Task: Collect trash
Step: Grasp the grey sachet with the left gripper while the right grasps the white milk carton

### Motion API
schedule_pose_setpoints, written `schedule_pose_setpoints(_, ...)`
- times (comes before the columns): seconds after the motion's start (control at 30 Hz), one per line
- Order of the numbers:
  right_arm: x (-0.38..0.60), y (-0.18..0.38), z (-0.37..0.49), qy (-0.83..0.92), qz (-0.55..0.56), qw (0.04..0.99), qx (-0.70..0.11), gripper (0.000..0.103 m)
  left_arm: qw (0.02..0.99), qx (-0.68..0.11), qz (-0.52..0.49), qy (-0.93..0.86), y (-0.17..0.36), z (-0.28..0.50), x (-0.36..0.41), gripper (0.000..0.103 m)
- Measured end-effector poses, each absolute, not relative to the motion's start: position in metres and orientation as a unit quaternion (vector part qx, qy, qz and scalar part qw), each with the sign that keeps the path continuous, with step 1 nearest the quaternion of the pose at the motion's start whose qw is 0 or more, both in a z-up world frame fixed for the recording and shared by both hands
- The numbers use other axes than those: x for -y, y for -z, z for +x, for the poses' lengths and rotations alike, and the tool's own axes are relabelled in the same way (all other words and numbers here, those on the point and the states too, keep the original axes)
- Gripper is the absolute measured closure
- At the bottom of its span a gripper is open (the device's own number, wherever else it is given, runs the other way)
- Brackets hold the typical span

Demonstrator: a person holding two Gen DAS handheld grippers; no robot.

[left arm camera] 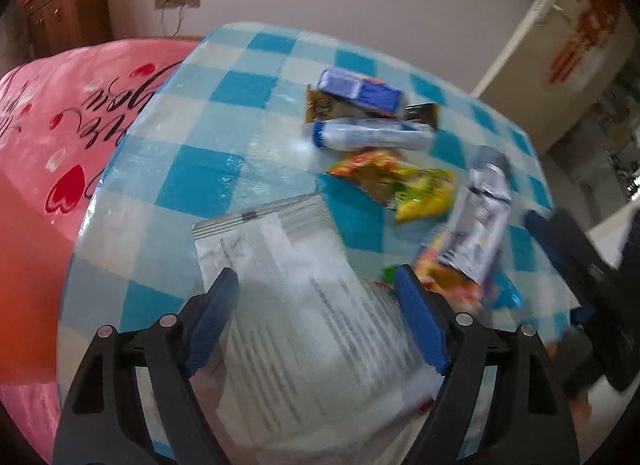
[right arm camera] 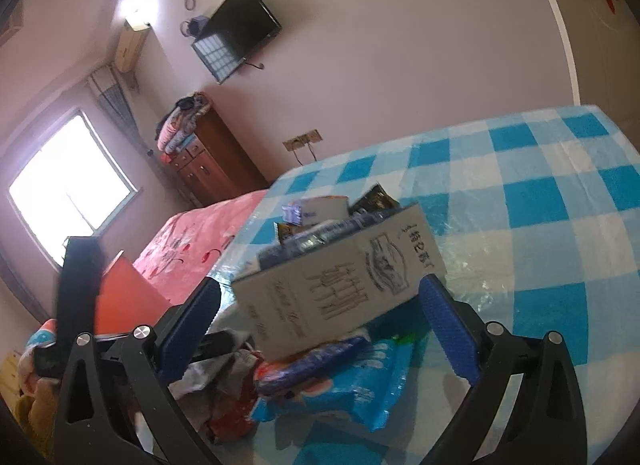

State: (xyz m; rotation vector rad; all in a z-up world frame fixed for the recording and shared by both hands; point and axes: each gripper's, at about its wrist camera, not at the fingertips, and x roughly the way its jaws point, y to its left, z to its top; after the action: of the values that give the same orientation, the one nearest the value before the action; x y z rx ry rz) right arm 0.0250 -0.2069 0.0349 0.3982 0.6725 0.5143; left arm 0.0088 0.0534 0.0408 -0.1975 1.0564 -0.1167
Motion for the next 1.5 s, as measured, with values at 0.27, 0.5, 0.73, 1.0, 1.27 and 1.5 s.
schedule_pose_setpoints(0.27,0.215,-0.016,0.037,-0.275,0.29,0.833,-0.381,0.005,0.861,-0.502,-0.082,0.026,-0.055,-0.002,-0.065,0.02)
schedule_pose_setpoints(0.5,0.217,-0.009,0.039,-0.275,0.349,0.798,-0.407,0.005,0.829,-0.537,-0.151,0.027,-0.038,0.013,-0.075,0.018)
schedule_pose_setpoints(0.73,0.214,-0.005,0.052,-0.261,0.377,0.79,-0.407,0.005,0.819,-0.547,-0.172,0.021,-0.027,0.022,-0.077,0.018)
schedule_pose_setpoints(1.0,0.217,0.002,0.066,-0.242,0.42,0.776,-0.404,0.005,0.822,-0.542,-0.173,0.009,-0.021,0.024,-0.075,0.021)
schedule_pose_setpoints(1.27,0.2,-0.002,0.07,-0.209,0.359,0.816,-0.401,0.008,0.826,-0.533,-0.182,0.01,-0.023,0.023,-0.078,0.028)
schedule_pose_setpoints(1.5,0.198,0.001,0.07,-0.213,0.332,0.831,-0.392,0.02,0.829,-0.523,-0.197,0.026,-0.022,0.02,-0.086,0.032)
